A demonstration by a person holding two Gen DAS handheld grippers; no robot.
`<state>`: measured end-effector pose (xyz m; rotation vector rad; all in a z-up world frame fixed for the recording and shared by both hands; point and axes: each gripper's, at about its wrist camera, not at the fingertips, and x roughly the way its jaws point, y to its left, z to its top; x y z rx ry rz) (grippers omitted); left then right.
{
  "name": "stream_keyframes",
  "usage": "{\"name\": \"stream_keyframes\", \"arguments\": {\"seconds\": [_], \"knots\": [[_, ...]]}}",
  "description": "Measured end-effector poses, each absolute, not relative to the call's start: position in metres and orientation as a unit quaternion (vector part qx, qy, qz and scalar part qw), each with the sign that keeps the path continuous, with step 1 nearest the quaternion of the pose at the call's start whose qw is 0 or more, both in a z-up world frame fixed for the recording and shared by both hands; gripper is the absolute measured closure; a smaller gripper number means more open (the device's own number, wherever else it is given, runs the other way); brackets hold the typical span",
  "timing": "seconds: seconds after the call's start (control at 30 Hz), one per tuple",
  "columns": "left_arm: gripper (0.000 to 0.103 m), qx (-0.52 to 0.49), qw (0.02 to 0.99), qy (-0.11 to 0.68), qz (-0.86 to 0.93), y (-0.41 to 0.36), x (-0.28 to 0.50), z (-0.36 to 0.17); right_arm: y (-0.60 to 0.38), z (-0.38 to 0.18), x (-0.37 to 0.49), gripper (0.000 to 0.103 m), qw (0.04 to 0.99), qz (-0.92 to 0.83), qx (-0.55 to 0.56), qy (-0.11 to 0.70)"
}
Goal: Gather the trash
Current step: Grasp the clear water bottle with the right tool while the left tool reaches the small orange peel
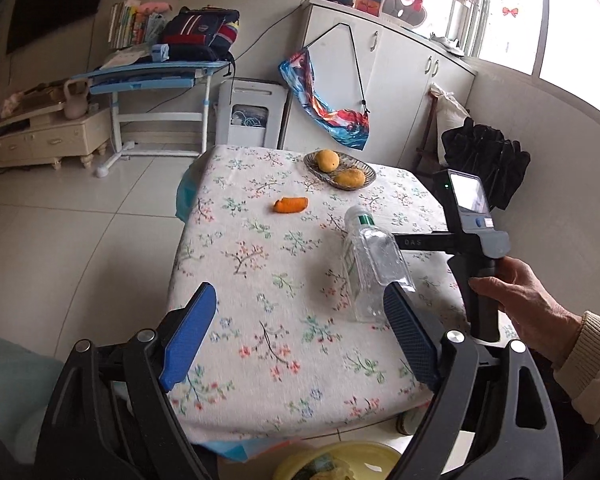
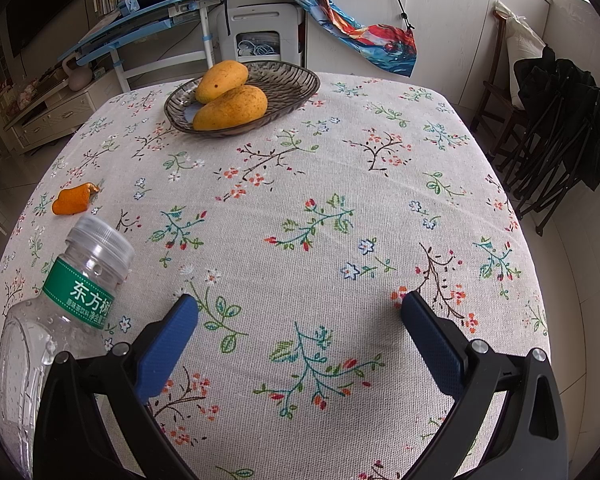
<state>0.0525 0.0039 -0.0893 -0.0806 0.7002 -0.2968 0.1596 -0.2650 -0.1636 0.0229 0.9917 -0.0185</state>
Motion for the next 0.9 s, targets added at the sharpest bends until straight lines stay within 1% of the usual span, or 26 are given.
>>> {"name": "stream_keyframes", "arguments": {"seconds": [0.23,0.3,0.33,0.43,0.5,0.6,0.67,0.8,0.9], "knots": [[0.021,0.015,0.920,0.360,-0.152,-0.014,0.140,-0.100,-0.265,-0.164,0.164,0.006,0.879,-0.007,0.013,0.477],[0.021,0.038,0.915,0.370,-0.153,-0.021,0.164,-0.110,-0.269,-0.161,0.158,0.006,0.870,0.002,0.016,0.492],[0.021,0.051,0.914,0.372,-0.153,-0.025,0.174,-0.113,-0.275,-0.156,0.152,0.006,0.869,-0.001,0.036,0.494],[0.021,0.086,0.910,0.368,-0.169,-0.040,0.196,-0.119,-0.290,-0.133,0.120,0.006,0.878,-0.007,0.114,0.464],[0.021,0.102,0.909,0.366,-0.172,-0.047,0.211,-0.122,-0.283,-0.119,0.099,0.006,0.883,0.021,0.138,0.448],[0.021,0.099,0.909,0.372,-0.156,-0.044,0.235,-0.125,-0.247,-0.100,0.073,0.006,0.895,0.077,0.124,0.421],[0.021,0.076,0.911,0.377,-0.149,-0.035,0.248,-0.125,-0.217,-0.098,0.069,0.006,0.894,0.107,0.098,0.423],[0.021,0.066,0.907,0.385,-0.153,-0.028,0.262,-0.133,-0.163,-0.109,0.076,0.006,0.893,0.120,0.033,0.432],[0.021,0.070,0.896,0.400,-0.179,-0.036,0.271,-0.144,-0.156,-0.123,0.088,0.006,0.887,0.108,0.023,0.448]]}}
